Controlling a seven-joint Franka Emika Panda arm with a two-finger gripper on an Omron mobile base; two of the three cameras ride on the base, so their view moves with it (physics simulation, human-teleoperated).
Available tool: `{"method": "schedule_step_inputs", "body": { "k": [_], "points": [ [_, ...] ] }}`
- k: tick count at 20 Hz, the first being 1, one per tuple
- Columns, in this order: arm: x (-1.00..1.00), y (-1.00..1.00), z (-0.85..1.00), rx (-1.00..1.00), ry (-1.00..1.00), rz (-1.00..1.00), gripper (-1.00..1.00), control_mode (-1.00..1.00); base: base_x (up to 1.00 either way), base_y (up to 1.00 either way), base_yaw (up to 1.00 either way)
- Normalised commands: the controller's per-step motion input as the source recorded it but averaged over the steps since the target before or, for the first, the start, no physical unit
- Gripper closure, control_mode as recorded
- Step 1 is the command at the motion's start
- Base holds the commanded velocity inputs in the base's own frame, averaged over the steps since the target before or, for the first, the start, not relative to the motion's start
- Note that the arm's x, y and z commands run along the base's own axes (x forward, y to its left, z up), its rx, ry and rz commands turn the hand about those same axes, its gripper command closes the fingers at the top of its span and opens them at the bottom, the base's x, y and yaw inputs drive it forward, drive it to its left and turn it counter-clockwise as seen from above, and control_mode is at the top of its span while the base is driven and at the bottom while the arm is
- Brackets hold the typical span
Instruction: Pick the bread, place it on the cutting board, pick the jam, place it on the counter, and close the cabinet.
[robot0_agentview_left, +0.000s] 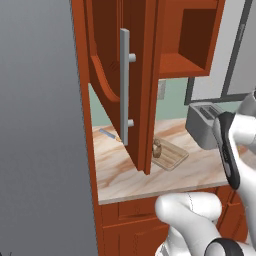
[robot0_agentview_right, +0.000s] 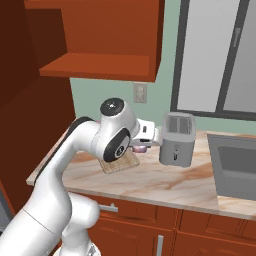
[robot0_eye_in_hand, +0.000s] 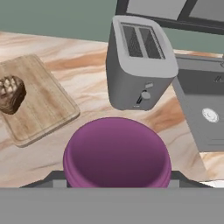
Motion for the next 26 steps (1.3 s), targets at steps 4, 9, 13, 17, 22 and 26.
{"method": "schedule_step_inputs", "body": {
  "k": [4, 9, 13, 17, 22, 26],
  "points": [
    [0.00, -0.14, -0.35, -0.02, 0.00, -0.02, 1.00, -1.00, 0.00, 0.00, 0.00],
    [0.00, -0.14, -0.32, -0.01, 0.00, -0.02, 1.00, -1.00, 0.00, 0.00, 0.00],
    [0.00, -0.11, -0.34, 0.00, 0.00, -0.02, 1.00, -1.00, 0.00, 0.00, 0.00],
    [0.00, -0.14, -0.31, 0.00, 0.00, -0.02, 1.00, -1.00, 0.00, 0.00, 0.00],
    [0.00, -0.12, -0.25, 0.00, 0.00, -0.02, 1.00, -1.00, 0.00, 0.00, 0.00],
    [0.00, -0.13, -0.20, 0.00, 0.00, -0.01, 1.00, -1.00, 0.00, 0.00, 0.00]
  ]
}}
